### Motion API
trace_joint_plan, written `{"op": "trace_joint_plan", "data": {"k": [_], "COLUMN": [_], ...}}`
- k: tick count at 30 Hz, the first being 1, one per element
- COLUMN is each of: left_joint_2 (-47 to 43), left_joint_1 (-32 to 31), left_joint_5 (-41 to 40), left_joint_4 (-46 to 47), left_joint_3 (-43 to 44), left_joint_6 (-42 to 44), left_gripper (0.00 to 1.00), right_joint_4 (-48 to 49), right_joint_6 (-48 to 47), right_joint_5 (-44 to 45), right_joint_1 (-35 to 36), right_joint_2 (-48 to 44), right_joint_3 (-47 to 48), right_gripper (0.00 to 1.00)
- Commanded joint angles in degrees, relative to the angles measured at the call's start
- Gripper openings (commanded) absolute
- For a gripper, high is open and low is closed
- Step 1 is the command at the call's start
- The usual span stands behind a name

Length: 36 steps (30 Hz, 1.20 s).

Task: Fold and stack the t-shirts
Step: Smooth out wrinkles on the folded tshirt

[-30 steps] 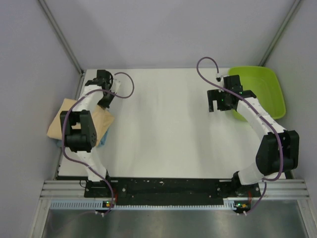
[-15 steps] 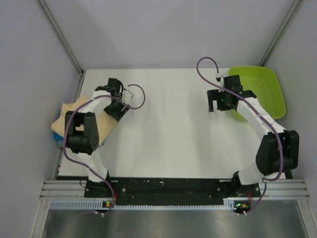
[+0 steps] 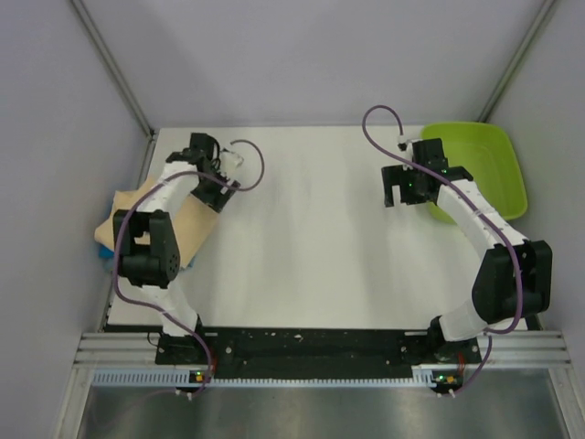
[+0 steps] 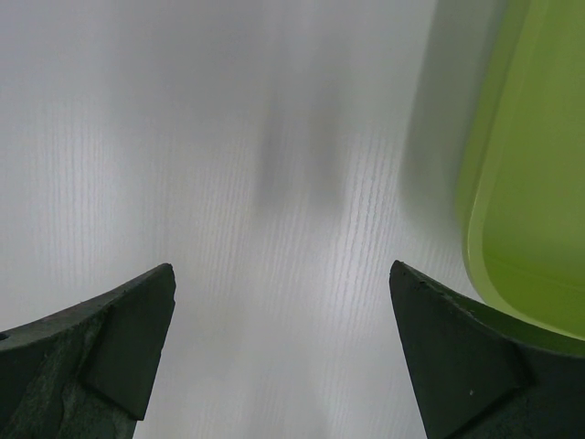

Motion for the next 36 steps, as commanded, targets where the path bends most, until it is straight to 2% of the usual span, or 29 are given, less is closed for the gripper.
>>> {"op": "trace_joint_plan", "data": {"k": [1, 4, 8, 10, 12, 16, 20, 23, 27, 30, 33, 36], "left_joint_2": [-3.4, 2.6, 8.8, 8.1, 5.2, 0.1, 1.1, 1.5, 1.9, 2.7, 4.0, 4.1], "left_joint_1": [11.2, 19.7, 26.8, 29.5, 31.6, 35.9, 42.0, 45.5, 47.1, 48.6, 50.1, 51.1], "left_joint_5": [4.6, 3.3, 3.8, 5.5, 6.4, 5.6, 9.1, 13.3, 13.0, 12.8, 13.9, 16.8], "left_joint_4": [-1.6, -3.5, -8.3, -8.8, -7.6, -3.2, -5.4, -7.9, -6.6, -5.9, -6.2, -7.6], "left_joint_3": [11.7, 17.8, 25.2, 24.4, 20.6, 13.3, 12.6, 12.0, 9.9, 9.4, 9.5, 9.6], "left_joint_6": [-1.6, -0.2, 1.4, 1.7, 2.6, 4.5, 6.0, 7.6, 9.1, 10.2, 11.2, 12.1], "left_gripper": [0.81, 0.78, 0.81, 0.83, 0.86, 0.91, 0.9, 0.88, 0.87, 0.78, 0.52, 0.21], "right_joint_4": [0.9, 1.0, 1.1, 2.2, 5.1, 13.0, 28.2, 34.7, 43.2, 44.4, 45.1, 46.1], "right_joint_6": [-0.7, -0.7, -0.2, 0.0, 1.1, 4.5, 20.6, 29.8, 42.7, 49.0, 53.8, 56.8], "right_joint_5": [-2.2, -2.4, -5.0, -6.6, -12.4, -22.5, -35.3, -36.1, -36.9, -35.7, -35.7, -36.0], "right_joint_1": [0.4, 0.4, 1.8, 6.2, 12.0, 22.7, 26.6, 29.5, 31.9, 32.9, 33.8, 35.3], "right_joint_2": [0.2, 0.2, -0.3, 0.4, 2.8, 14.6, 29.4, 40.5, 52.1, 59.3, 65.3, 69.7], "right_joint_3": [0.4, 0.5, 1.4, 4.0, 9.2, 22.5, 33.3, 41.0, 49.9, 56.6, 61.7, 65.2], "right_gripper": [0.99, 0.99, 0.99, 0.99, 0.99, 0.98, 0.95, 0.93, 0.89, 0.86, 0.82, 0.8]}}
